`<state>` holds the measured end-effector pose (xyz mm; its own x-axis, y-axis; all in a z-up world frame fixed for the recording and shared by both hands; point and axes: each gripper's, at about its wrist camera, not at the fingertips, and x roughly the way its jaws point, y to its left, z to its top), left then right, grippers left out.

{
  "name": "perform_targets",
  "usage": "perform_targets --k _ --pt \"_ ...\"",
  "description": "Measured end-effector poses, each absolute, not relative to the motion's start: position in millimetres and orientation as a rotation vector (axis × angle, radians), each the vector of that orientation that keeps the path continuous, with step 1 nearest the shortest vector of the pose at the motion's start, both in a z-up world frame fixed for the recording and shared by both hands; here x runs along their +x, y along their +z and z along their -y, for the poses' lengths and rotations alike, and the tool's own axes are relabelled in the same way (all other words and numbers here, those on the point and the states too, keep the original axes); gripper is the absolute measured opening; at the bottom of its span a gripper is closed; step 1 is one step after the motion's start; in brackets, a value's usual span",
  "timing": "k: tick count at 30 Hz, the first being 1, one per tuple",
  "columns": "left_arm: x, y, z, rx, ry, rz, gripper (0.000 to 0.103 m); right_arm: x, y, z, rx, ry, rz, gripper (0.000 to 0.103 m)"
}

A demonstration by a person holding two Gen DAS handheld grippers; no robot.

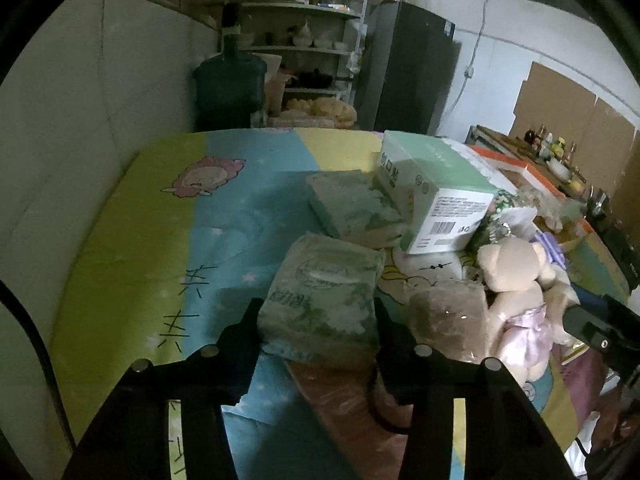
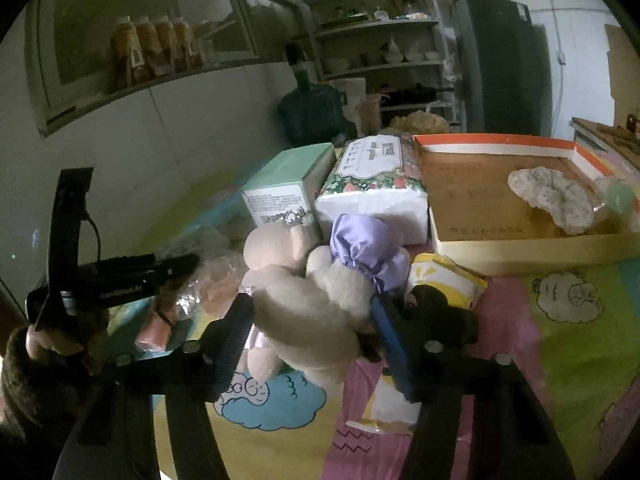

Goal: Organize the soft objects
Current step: 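Grasp the green-printed tissue pack with left gripper while right grasps the teddy bear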

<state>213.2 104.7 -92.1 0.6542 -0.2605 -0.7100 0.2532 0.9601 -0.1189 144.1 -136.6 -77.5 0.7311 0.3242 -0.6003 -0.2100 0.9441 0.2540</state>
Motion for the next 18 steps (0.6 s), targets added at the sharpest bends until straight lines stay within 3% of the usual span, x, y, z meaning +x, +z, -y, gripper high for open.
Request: perform_targets --k 5,10,12,16,18 --pt "205.9 -88.3 -105.3 -0.026 -0.274 -0.771 0.049 142.5 -76.2 132.5 0.144 0.307 -0.696 0.046" --pt "200.9 -85.3 -106.2 -0.053 -0.277 -0.754 0.049 145.5 -79.1 131.6 0.153 0.295 -0.712 0.049" --pt "199.3 -84.3 -105.5 -0.054 -0.284 -0.745 0.048 146.3 -79.9 128.2 0.127 0.262 -0.726 0.059" --pt "195.5 -81.7 -104.6 -0.057 -0.289 -0.731 0.048 146.1 -81.1 121.8 0.093 0.237 -0.738 0.057" --pt "194.7 -79.4 -104.6 -0.059 -0.288 -0.726 0.048 145.5 -79.7 118.9 0.072 0.231 -0.736 0.048"
